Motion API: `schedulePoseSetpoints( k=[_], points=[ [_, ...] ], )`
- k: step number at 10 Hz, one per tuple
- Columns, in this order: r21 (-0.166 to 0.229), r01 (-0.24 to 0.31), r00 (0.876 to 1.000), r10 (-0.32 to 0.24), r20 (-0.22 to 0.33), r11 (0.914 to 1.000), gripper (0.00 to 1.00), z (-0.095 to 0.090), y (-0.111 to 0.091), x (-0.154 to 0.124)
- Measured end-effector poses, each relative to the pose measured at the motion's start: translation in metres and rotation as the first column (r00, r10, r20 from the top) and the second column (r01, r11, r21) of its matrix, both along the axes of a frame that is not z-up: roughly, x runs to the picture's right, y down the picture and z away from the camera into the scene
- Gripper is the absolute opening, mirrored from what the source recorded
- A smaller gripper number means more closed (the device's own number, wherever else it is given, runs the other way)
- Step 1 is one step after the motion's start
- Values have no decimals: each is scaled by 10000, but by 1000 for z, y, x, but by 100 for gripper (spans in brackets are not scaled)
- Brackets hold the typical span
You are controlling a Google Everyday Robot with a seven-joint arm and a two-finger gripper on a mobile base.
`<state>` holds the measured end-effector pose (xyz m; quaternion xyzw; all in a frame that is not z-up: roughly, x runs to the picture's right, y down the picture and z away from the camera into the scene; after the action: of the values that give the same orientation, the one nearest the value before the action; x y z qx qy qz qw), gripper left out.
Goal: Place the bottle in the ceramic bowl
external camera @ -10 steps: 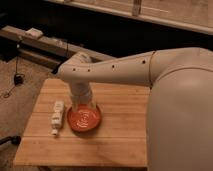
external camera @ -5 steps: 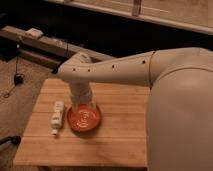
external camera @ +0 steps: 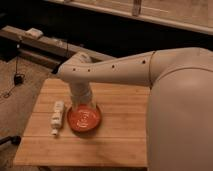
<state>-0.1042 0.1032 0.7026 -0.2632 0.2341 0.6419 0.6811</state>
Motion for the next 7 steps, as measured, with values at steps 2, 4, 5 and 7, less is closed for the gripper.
schedulePoseSetpoints(
  k=[2, 4, 5, 7],
  points=[
    [0, -1, 10000, 1, 3, 10000, 65, 0, 0, 0],
    [96, 170, 9998, -171, 132, 9998, 65, 0, -3, -4],
    [180, 260, 9993, -265, 278, 9995, 65, 2, -5, -12],
    [476, 560, 9952, -596, 778, 9973, 65, 10, -16, -51]
  ],
)
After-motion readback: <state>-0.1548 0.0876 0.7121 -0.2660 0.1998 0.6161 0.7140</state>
